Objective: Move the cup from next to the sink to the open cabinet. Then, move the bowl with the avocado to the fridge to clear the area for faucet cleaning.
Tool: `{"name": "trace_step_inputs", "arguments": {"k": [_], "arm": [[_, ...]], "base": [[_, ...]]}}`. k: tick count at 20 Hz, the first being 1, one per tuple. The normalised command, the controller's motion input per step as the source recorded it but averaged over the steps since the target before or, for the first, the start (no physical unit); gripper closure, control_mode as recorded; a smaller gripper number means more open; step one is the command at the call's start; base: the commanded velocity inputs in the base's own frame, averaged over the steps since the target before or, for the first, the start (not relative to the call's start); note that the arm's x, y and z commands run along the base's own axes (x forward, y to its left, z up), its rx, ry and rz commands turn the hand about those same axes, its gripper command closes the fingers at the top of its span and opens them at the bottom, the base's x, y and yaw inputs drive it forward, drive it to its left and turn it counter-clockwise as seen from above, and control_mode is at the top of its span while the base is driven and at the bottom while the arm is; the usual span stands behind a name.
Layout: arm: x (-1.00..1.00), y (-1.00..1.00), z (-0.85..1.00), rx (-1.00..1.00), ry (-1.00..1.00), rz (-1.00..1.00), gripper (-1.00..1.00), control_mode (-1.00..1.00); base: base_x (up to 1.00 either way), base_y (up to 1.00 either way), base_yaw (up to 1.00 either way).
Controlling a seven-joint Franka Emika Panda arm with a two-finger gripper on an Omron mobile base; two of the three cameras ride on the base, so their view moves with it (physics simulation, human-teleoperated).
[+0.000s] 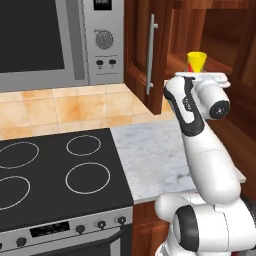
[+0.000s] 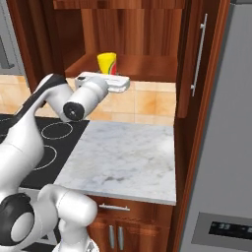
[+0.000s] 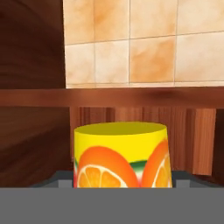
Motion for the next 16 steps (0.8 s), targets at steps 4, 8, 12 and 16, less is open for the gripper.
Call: {"name": "trace_step_inputs", "arguments": {"k": [4, 8, 12, 16], "arm": [[-0.43, 0.0, 0.93, 0.03, 0.0, 0.02, 1.0, -1.0], [0.03, -0.09, 0.21, 0.07, 0.07, 0.0, 1.0, -1.0], [0.13, -0.21, 0.71, 0.2, 0.55, 0.0, 1.0, -1.0], [0.34, 0.0, 0.39, 0.1, 0.47, 0.01, 1.0, -1.0]], "base": [[0.0, 0.0, 0.0], [0.0, 0.0, 0.0], [0.0, 0.0, 0.0], [0.0, 0.0, 0.0]]}}
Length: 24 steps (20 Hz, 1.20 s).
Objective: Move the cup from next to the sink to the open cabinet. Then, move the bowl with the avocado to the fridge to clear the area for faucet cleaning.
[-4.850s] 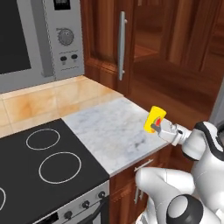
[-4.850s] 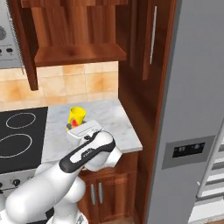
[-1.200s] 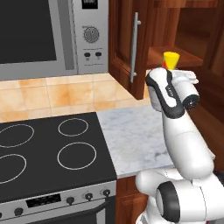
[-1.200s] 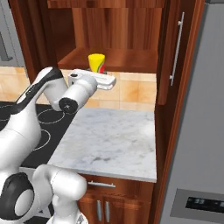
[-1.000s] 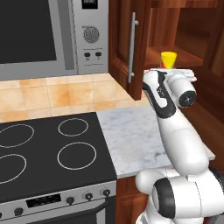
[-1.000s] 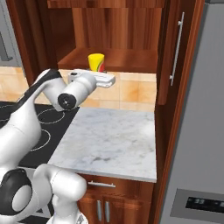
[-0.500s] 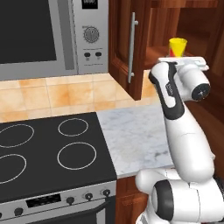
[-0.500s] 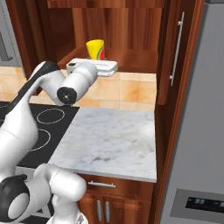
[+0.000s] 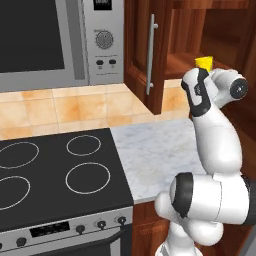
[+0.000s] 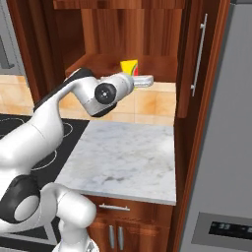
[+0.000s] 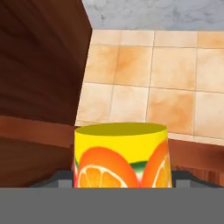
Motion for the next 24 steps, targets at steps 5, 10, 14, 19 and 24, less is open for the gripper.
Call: {"name": "trace_step_inputs", "arguments": {"k": [5, 10, 14, 19, 24], "arm": [[-0.37, 0.02, 0.63, 0.01, -0.07, 0.1, 1.0, -1.0], [-0.31, 0.0, 0.17, 0.02, -0.29, 0.0, 1.0, -1.0], [0.22, 0.19, 0.0, 0.02, -0.05, 0.0, 1.0, -1.0], [0.53, 0.44, 0.02, 0.0, 0.05, 0.0, 1.0, -1.0], [0.7, 0.25, 0.13, 0.03, 0.21, 0.0, 1.0, -1.0]], "base": [[0.0, 0.0, 0.0], [0.0, 0.0, 0.0], [0.0, 0.0, 0.0], [0.0, 0.0, 0.0], [0.0, 0.0, 0.0]]}}
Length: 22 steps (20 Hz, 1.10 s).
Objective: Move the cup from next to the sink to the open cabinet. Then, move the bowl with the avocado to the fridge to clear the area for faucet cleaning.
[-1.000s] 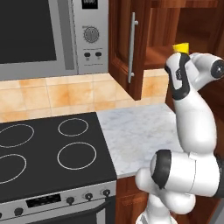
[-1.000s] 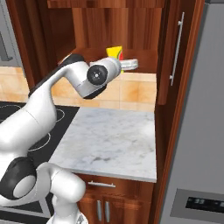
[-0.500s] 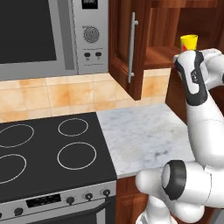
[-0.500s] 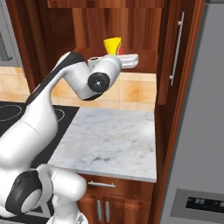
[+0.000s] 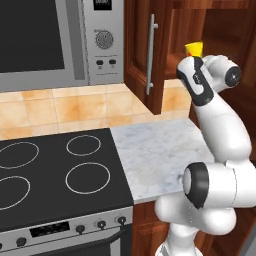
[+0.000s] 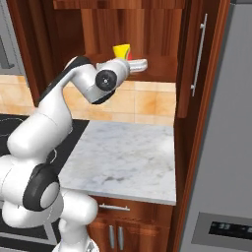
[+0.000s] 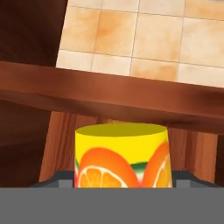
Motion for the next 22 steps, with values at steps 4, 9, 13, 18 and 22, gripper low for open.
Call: {"name": "trace_step_inputs", "arguments": {"k": [4, 9, 13, 18, 22], "arm": [[0.74, 0.03, 0.01, 0.05, 0.3, 0.0, 1.0, -1.0], [0.66, 0.0, 0.0, 0.06, 0.17, 0.0, 1.0, -1.0], [0.19, 0.0, 0.02, 0.15, -0.01, 0.01, 1.0, -1.0], [0.03, 0.04, -0.04, 0.11, -0.19, 0.0, 1.0, -1.0], [0.55, 0.27, -0.2, 0.06, -0.06, 0.0, 1.0, -1.0]], "base": [[0.0, 0.0, 0.0], [0.0, 0.0, 0.0], [0.0, 0.0, 0.0], [0.0, 0.0, 0.0], [0.0, 0.0, 0.0]]}}
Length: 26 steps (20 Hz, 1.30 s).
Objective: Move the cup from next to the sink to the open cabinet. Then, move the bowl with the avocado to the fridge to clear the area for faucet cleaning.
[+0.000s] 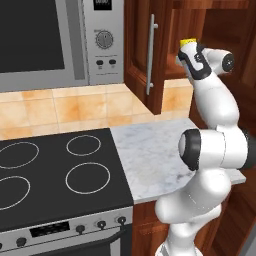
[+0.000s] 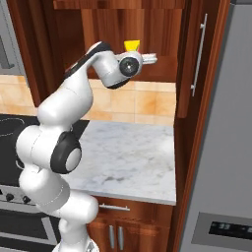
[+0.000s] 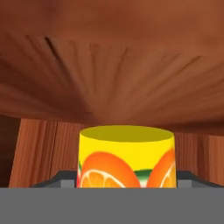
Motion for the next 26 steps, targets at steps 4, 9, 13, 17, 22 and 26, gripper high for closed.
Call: {"name": "trace_step_inputs", "arguments": {"k": [4, 9, 13, 17, 22, 26], "arm": [[0.96, 0.5, -0.3, 0.01, 0.17, 0.0, 1.0, -1.0], [0.56, 0.31, -0.09, 0.0, 0.14, -0.01, -1.0, -1.0], [-0.17, 0.0, 0.0, 0.01, 0.0, 0.0, -1.0, -1.0], [-0.7, -0.09, 0.0, 0.07, 0.0, 0.0, -1.0, -1.0], [-0.17, 0.0, 0.0, 0.08, -0.01, 0.0, -1.0, -1.0], [0.0, 0.0, 0.0, 0.08, 0.0, 0.0, -1.0, -1.0]], "base": [[0.0, 0.0, 0.0], [0.0, 0.0, 0.0], [0.0, 0.0, 0.0], [0.0, 0.0, 0.0], [0.0, 0.0, 0.0], [0.0, 0.0, 0.0]]}}
